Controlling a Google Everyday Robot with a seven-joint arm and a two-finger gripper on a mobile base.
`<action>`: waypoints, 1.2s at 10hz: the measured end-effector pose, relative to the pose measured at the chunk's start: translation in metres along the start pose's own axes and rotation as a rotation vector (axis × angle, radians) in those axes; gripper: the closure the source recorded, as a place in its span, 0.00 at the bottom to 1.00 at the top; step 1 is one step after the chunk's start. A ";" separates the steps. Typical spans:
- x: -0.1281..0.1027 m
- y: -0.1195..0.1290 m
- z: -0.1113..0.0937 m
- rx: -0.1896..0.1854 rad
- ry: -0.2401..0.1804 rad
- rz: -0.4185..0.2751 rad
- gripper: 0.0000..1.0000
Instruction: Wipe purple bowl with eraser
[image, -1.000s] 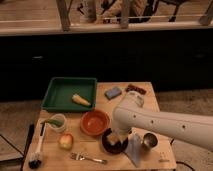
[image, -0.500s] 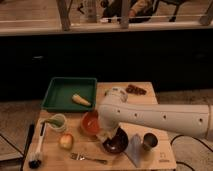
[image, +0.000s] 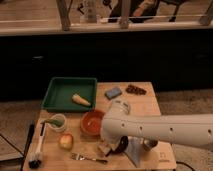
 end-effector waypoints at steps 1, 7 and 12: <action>0.007 0.013 0.000 -0.001 0.003 0.020 1.00; 0.042 0.000 -0.018 0.034 0.035 0.094 1.00; 0.036 -0.049 -0.018 0.017 0.038 0.050 1.00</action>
